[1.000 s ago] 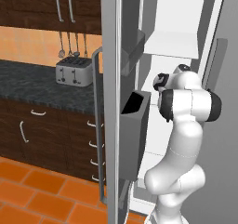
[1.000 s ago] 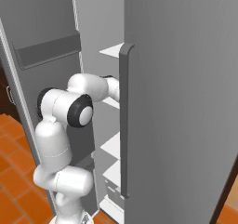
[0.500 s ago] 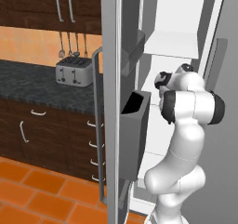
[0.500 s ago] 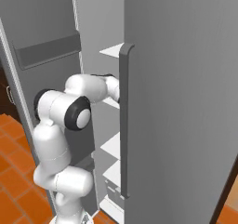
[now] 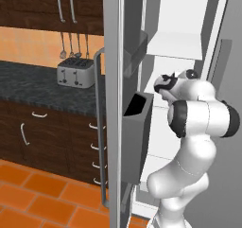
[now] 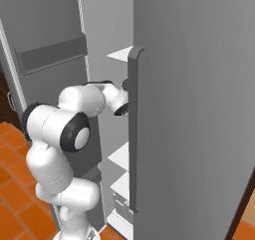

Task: Take the meat container that has the fish and place it on the second highest rack of the freezer. Then take the vegetable container that has the potato and lemon wedge and place it on the highest rack of the freezer.

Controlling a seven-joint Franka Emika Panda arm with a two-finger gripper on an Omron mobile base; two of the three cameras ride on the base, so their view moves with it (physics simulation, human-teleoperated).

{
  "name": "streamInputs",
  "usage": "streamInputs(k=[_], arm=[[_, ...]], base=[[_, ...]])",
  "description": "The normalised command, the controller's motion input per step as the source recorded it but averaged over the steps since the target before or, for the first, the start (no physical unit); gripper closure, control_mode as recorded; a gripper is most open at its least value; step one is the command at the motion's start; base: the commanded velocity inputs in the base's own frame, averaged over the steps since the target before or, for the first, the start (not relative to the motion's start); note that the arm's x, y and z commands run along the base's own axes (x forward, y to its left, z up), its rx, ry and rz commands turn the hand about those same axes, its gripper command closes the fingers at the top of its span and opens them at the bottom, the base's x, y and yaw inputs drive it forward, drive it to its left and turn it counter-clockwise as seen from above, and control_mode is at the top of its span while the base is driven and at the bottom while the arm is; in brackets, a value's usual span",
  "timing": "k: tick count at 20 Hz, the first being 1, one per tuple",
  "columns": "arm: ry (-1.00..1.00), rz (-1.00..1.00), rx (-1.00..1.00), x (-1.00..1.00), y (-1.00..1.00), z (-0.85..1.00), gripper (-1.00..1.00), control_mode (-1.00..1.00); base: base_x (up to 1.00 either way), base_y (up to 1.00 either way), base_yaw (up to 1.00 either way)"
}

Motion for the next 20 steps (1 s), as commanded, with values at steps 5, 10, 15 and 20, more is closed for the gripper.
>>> streamInputs(k=[5, 10, 15, 20], arm=[[-0.05, -0.03, -0.08, -0.43, 0.13, 0.44, -1.0, -1.0], [0.0, -0.01, -0.09, -0.32, 0.04, 0.68, -1.0, -1.0], [-0.01, 0.0, -0.07, -0.49, 0.0, 0.47, -1.0, -1.0], [-0.11, 0.0, -0.02, -0.91, 0.01, 0.0, -1.0, -1.0]], base=[[0.0, 0.0, 0.0], [0.0, 0.0, 0.0], [0.0, 0.0, 0.0], [0.0, 0.0, 0.0]])
